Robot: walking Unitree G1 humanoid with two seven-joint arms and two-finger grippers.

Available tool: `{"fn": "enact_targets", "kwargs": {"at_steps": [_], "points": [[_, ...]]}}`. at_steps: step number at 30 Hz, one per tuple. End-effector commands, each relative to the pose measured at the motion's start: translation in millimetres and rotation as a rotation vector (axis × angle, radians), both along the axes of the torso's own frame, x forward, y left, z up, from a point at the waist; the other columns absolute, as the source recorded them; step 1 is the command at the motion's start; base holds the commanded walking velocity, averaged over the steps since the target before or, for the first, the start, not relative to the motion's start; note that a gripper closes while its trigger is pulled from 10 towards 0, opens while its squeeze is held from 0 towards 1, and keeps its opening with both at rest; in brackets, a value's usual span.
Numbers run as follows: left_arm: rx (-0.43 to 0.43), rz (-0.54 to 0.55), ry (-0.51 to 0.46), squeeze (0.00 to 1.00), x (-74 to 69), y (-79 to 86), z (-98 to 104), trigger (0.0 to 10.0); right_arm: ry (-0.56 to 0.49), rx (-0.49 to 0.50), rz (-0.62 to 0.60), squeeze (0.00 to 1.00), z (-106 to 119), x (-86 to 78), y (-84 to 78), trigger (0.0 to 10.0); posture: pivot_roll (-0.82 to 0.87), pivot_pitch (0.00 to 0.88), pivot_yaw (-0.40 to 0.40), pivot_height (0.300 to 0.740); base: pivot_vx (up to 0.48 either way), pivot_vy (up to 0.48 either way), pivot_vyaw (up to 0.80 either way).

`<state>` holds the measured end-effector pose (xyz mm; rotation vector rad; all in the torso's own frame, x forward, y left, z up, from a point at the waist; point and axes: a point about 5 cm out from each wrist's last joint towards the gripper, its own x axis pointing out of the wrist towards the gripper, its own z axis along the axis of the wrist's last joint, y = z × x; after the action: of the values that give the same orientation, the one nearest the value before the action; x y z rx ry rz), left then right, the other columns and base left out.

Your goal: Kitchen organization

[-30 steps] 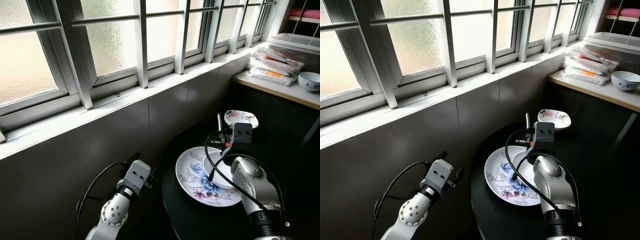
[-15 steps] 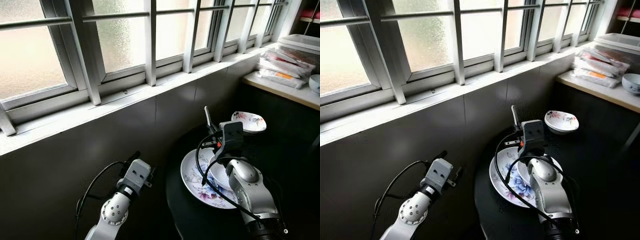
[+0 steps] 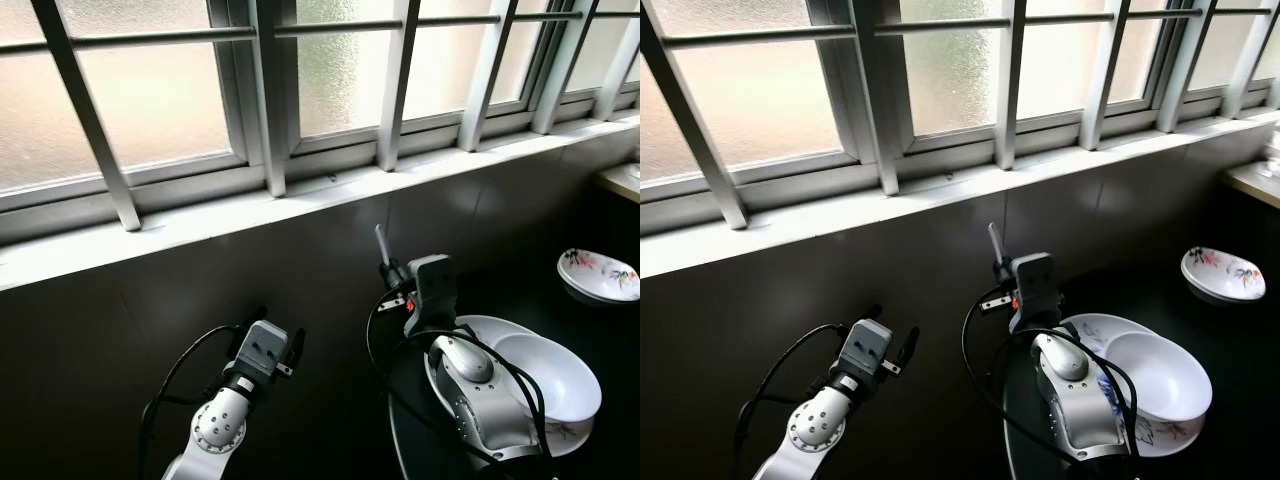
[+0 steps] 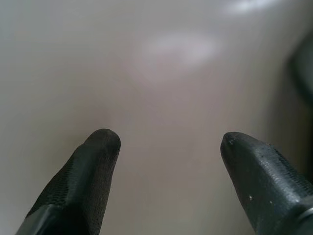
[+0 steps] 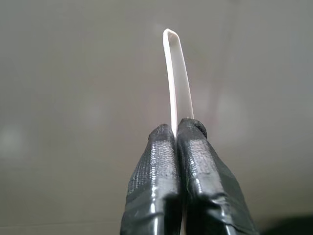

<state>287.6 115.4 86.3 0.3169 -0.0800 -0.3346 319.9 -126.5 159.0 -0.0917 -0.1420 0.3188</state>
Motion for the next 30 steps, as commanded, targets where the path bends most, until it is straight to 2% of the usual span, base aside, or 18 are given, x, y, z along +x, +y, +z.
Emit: {"fn": "enact_targets", "kwargs": {"at_steps": [1,9,16,23,30], "points": [[-0.019,-0.016,-0.013,0.00,-2.0,-5.2,1.8,10.0,-0.049,-0.025,0.007,0.00,6.6,-3.0,-0.8,0.0,-0.01,0.000,-0.010,0.740,0.000,0.000,0.80],[-0.022,-0.018,-0.016,0.00,-2.5,-5.5,2.1,10.0,-0.052,-0.034,0.020,0.00,5.3,-4.5,2.5,0.0,-0.01,0.000,-0.011,0.740,0.000,0.000,0.80],[-0.033,-0.012,-0.017,0.00,-2.3,-5.3,1.7,10.0,-0.054,-0.038,0.025,0.00,3.5,-5.8,4.2,0.0,-0.01,0.000,-0.012,0.740,-0.395,0.000,0.80],[-0.042,-0.001,-0.003,0.00,-1.8,-3.6,0.4,10.0,-0.052,-0.040,0.027,0.00,1.7,-6.4,5.1,0.0,-0.01,0.000,-0.013,0.740,0.000,0.000,0.80],[-0.047,0.003,0.010,0.00,-1.1,-3.3,-0.9,10.0,-0.046,-0.044,0.026,0.00,-0.2,-5.9,4.6,0.0,-0.01,0.000,-0.014,0.740,0.000,0.424,0.80]]}}
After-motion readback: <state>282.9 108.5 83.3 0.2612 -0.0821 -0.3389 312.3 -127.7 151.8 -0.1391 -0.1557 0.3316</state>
